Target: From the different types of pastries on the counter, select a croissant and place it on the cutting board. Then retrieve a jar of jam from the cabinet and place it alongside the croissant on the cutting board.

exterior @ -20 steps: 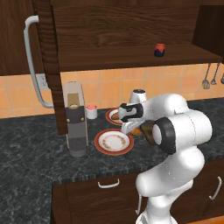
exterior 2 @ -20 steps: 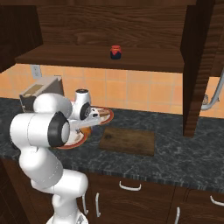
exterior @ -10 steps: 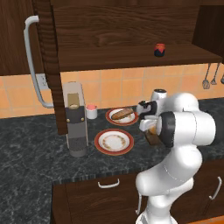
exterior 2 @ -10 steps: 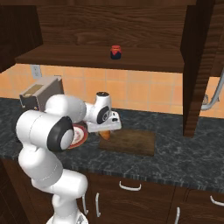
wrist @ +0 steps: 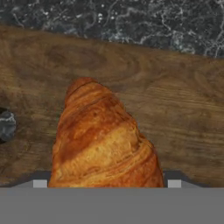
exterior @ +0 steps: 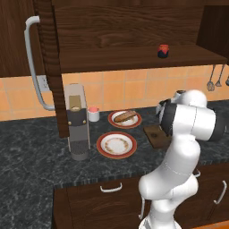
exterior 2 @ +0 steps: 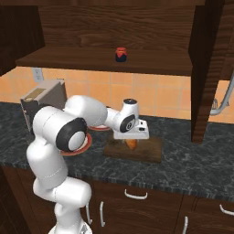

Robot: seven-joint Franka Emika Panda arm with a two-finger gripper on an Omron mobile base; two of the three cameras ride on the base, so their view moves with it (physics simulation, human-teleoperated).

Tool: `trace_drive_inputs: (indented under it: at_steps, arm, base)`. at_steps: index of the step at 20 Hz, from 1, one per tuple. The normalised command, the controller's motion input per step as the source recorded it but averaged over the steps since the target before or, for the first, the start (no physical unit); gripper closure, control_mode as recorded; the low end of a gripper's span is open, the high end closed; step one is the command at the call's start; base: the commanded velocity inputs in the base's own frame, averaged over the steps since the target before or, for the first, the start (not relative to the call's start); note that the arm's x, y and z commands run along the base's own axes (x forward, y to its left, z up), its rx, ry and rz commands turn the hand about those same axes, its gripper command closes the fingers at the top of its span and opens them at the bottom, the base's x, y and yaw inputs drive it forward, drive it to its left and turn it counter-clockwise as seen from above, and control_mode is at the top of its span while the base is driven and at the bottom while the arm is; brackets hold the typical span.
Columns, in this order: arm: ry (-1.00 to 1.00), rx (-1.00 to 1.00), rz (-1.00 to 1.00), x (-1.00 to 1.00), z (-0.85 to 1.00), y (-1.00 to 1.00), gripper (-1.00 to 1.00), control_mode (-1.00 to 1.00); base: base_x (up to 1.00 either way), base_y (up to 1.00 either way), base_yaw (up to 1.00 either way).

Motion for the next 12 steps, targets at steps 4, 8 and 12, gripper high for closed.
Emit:
trace_drive_inputs:
  at_steps: [4,8,12]
  arm:
    - [0.0,0.0,-0.16,0.15,-0.01,-0.87,1.0,-1.0]
    - [0.0,0.0,-0.02,0.0,-0.41,-0.15,1.0,-1.0]
    - [0.0,0.0,0.0,0.15,-0.29,0.0,-1.0,-1.0]
  base:
    - [0.0,0.0,0.0]
    - [0.0,0.0,0.0]
    - [0.0,0.0,0.0]
